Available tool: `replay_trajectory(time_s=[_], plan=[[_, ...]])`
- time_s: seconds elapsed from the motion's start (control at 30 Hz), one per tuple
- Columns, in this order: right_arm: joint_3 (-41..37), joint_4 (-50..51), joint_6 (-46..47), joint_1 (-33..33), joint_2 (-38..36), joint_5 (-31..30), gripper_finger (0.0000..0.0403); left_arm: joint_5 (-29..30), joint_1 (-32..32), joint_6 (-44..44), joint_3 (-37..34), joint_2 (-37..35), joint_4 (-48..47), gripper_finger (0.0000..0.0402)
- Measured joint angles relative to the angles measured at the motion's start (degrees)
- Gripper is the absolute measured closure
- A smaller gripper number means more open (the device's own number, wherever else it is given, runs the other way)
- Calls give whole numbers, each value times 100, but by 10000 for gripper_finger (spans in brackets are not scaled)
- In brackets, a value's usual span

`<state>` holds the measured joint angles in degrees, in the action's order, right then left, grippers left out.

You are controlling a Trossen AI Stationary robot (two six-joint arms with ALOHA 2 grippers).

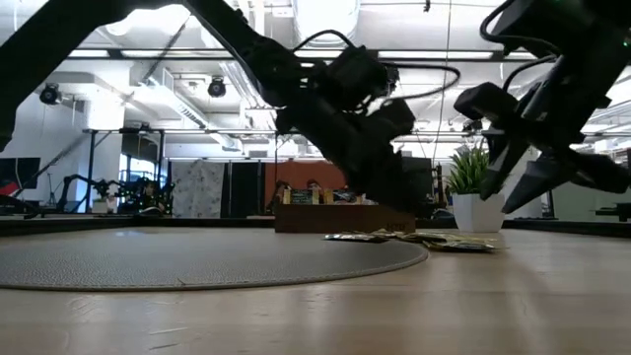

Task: Pick & Place Tea
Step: Put the yellow tea sachet into the left compartment of the wooden organizer

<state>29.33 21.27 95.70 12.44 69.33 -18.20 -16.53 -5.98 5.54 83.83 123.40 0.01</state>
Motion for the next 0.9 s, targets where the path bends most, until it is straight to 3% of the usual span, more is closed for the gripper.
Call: replay_trajectory(time_s=[0.17, 0.6, 0.9], plan=[[-249, -773, -2, -8, 114, 2, 259, 10, 19, 26, 125, 113, -565, 346], [-305, -694, -86, -8, 392, -22, 256, 105, 7, 86, 112, 177, -469, 346], [-325, -1611, -184, -8, 969, 7, 255, 98, 11, -115, 112, 336, -368, 346]])
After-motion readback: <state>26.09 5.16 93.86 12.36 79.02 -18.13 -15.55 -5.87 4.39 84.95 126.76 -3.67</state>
